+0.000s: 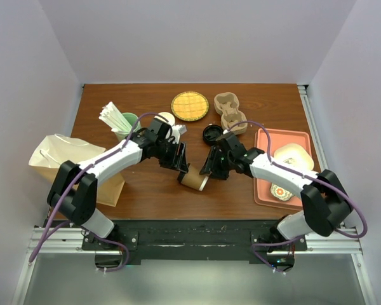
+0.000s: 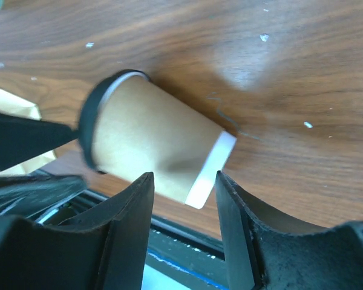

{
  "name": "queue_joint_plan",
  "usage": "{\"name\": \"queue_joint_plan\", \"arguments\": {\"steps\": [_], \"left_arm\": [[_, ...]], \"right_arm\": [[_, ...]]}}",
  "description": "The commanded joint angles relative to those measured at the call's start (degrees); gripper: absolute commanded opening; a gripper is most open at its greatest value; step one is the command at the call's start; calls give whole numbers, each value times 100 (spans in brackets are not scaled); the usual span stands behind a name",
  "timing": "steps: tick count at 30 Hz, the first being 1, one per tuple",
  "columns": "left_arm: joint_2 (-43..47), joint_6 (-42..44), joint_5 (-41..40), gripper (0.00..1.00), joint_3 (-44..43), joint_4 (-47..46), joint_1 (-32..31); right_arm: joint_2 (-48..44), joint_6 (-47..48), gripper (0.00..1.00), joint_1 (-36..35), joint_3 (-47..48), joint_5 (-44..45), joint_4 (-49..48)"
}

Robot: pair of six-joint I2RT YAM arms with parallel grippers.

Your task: Pack the takeout coffee

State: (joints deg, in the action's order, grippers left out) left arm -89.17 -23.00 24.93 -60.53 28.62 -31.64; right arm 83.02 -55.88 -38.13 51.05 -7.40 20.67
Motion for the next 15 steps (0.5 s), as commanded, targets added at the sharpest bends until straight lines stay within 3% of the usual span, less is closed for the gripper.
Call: {"name": "queue_joint_plan", "arguments": {"steps": [1, 8, 11, 15], "left_arm": [[110, -116, -137, 55, -248, 179, 78], [268, -266, 11, 52, 137, -84, 263], [321, -248, 696, 47, 401, -636, 421], [409, -231, 987, 46, 665, -850, 492]], "right_arm": [[12, 42, 48, 7, -200, 89, -300], [-76, -64, 45, 7, -569, -103, -809], [-67, -81, 37, 7, -798, -174, -1161], [-120, 50, 29, 16, -1079, -323, -1626]]}}
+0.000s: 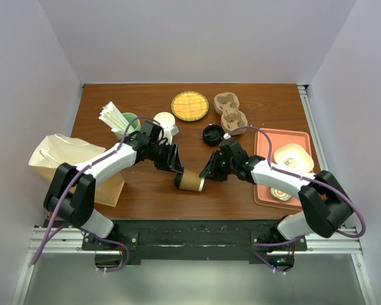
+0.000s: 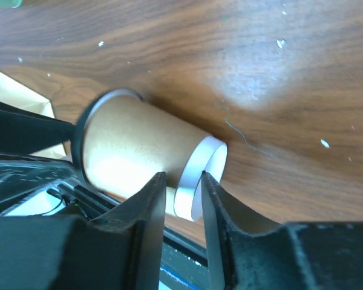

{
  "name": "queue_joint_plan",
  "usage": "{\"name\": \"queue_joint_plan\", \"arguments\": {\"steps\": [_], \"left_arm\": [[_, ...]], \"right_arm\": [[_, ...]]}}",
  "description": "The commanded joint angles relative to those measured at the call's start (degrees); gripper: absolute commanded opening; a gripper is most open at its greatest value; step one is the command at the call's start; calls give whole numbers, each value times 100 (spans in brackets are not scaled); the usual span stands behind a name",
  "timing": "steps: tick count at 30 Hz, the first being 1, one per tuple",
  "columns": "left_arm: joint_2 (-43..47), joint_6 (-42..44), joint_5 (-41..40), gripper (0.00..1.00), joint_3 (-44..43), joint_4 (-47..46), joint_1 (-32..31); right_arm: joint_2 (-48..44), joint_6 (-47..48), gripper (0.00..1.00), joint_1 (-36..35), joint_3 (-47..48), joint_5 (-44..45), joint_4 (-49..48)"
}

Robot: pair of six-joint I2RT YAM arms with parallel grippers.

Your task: Pack the takeout coffee

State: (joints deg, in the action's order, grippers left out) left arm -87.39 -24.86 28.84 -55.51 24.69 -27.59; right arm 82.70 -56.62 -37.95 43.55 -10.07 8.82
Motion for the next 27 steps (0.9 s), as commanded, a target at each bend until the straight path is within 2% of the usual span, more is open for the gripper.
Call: {"name": "queue_joint_plan", "arguments": {"steps": [1, 10, 14, 18, 21, 24, 26, 27], "left_arm": [[223, -28, 640, 47, 163, -439, 96], [399, -247, 930, 47, 93, -571, 105], [556, -124, 571, 50, -249, -158, 105], [758, 60, -254, 51, -601, 685, 105], [1162, 166, -467, 57, -304, 1002, 105], [1540, -27, -92, 61, 249, 1135, 105], [1829, -334, 217, 62, 740, 907, 105], [1927, -474, 436, 63, 900, 802, 105]], "right_arm": [[-113, 151, 28, -1, -495, -92, -738], [-78, 257, 20, -2, -1041, -206, -1321], [-253, 572, 21, -1, -805, -102, -927], [-675, 1082, 31, 7, -200, 303, -57], [-913, 1311, 41, -1, 109, 287, 541], [-1124, 1452, 55, -71, 128, -431, 683], [-1194, 1487, 65, -229, 75, -610, 778], [-1220, 1487, 67, -256, 14, -672, 840]]}}
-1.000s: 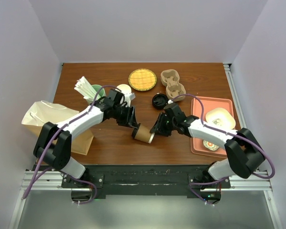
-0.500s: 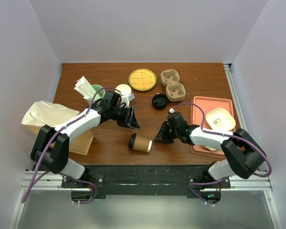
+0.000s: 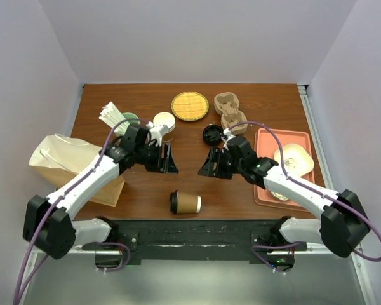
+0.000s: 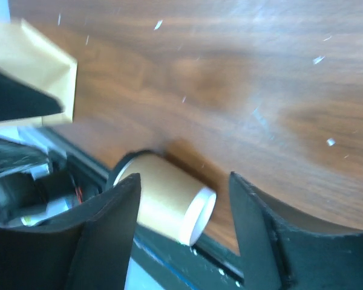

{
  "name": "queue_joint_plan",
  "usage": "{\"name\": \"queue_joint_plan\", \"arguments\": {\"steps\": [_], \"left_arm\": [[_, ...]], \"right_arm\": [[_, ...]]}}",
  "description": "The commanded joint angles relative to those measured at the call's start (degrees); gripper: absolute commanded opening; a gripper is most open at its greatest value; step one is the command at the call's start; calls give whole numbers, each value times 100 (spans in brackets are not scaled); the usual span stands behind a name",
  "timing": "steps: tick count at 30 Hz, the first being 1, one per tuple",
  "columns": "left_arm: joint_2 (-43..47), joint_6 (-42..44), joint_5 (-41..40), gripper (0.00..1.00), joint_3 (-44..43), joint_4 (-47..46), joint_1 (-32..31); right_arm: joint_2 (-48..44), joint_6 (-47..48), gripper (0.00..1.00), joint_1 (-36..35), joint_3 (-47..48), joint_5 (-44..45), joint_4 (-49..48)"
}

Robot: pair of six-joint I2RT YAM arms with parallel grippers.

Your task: Pack the takeout coffee

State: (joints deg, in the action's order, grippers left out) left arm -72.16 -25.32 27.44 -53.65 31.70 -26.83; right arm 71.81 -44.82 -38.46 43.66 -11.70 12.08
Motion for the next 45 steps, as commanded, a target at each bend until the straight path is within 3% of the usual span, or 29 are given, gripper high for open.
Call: {"name": "queue_joint_plan", "arguments": {"steps": [1, 7, 16, 26, 38, 45], "left_arm": [[492, -665, 691, 63, 855, -127, 20], [712, -1054, 983, 63, 1479, -270, -68], [1037, -1905, 1053, 57, 2157, -963, -472], [1037, -2065, 921, 46, 2209, -1035, -657], [976, -1994, 745, 43, 1744, -1035, -710], [800, -1582, 368, 44, 1217, -429, -701]], "right_arm": [[-150, 281, 68, -232, -50, -613, 515], [-203, 17, 66, -504, -402, -754, 296], [-1, -572, 54, -1102, -929, -614, -513], [447, -818, 47, -1164, -1132, -578, -1181], [615, -915, 37, -1190, -1272, -526, -1743], [483, -818, 37, -1173, -956, -106, -1227]]}}
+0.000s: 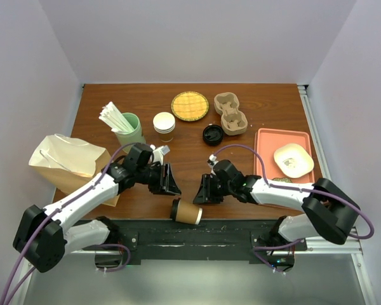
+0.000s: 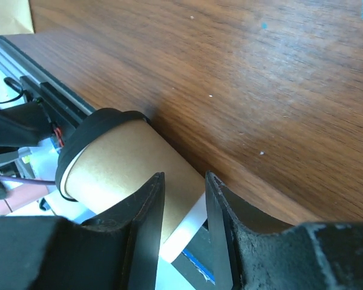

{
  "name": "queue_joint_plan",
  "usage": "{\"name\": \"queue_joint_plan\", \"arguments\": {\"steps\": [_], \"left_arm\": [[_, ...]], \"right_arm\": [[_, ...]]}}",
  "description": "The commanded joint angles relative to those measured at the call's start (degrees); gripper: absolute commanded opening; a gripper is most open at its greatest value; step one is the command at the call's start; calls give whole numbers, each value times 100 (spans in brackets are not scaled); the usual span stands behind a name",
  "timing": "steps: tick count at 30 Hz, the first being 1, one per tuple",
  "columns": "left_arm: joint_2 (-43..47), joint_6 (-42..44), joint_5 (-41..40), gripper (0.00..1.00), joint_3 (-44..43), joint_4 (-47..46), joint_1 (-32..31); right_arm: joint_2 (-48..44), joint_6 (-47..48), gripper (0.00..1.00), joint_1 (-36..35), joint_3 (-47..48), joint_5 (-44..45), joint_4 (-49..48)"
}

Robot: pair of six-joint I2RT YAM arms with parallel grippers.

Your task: Pack the takeout coffee

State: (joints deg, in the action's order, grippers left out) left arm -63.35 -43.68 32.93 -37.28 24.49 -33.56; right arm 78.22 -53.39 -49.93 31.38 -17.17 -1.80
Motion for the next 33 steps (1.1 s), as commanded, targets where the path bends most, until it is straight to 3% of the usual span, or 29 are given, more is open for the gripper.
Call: {"name": "queue_joint_plan", "arguments": {"steps": [1, 4, 10, 14, 20, 26, 33], "left_arm": [[-142, 290, -216, 46, -534, 354, -36], [-256, 483, -584, 50, -833, 740, -28], [-652, 1037, -1973, 52, -1404, 1734, 445], [-494, 1064, -2676, 55, -1949, 1892, 780], [165, 1002, -4502, 62, -2670, 2050, 1036], [727, 818, -4700, 62, -2575, 2297, 1036], [1360, 659, -4752, 62, -2284, 2622, 1027]], "right_arm": [[-227, 47, 41, -34, 342, 573, 363], [-350, 100, 49, -34, 781, 1317, 1452], [-228, -223, 51, -445, 2327, 2541, 3729], [359, -751, 56, -1044, 3880, 3516, 5247], [1976, -1341, 64, -1774, 5816, 3932, 6874], [3330, -1675, 67, -1871, 7293, 4151, 8325], [3867, -1640, 66, -1871, 7603, 3923, 8301]]}}
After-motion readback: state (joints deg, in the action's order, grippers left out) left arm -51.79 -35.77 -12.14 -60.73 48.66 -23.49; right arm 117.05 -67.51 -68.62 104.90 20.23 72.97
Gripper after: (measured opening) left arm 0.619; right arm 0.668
